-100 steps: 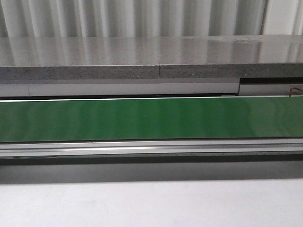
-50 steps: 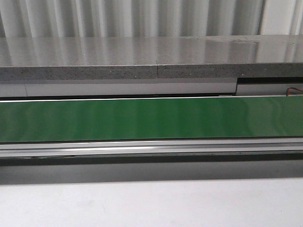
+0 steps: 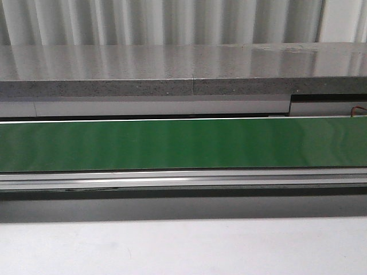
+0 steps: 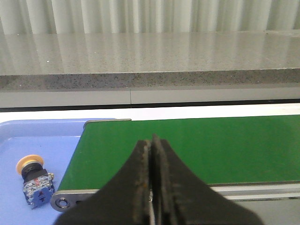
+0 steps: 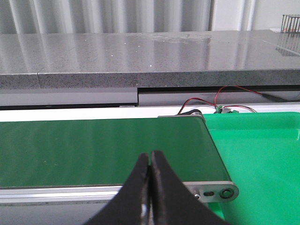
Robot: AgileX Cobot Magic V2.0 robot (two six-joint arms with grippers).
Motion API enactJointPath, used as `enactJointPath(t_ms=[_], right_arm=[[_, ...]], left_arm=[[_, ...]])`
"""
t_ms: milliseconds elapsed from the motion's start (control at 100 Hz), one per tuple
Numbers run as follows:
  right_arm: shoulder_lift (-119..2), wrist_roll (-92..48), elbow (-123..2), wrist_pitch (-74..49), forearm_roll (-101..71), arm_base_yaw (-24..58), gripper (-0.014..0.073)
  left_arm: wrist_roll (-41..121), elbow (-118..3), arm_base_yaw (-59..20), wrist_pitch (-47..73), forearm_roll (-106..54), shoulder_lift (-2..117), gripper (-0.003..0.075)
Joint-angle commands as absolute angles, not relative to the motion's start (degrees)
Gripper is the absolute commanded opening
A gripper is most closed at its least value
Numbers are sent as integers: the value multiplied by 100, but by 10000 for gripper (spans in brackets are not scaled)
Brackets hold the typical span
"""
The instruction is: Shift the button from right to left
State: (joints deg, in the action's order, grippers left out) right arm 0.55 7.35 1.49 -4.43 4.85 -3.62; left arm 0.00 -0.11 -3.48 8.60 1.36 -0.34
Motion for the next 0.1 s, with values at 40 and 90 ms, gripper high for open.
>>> enactJointPath(t_ms=[40,90], right_arm=[[150,748,62,0,555,-395,-67],[150,748,62,0,555,-395,-67]], left_arm=[[-38,140,-340,419,123,-227,-20],[-38,140,-340,419,123,-227,-20]])
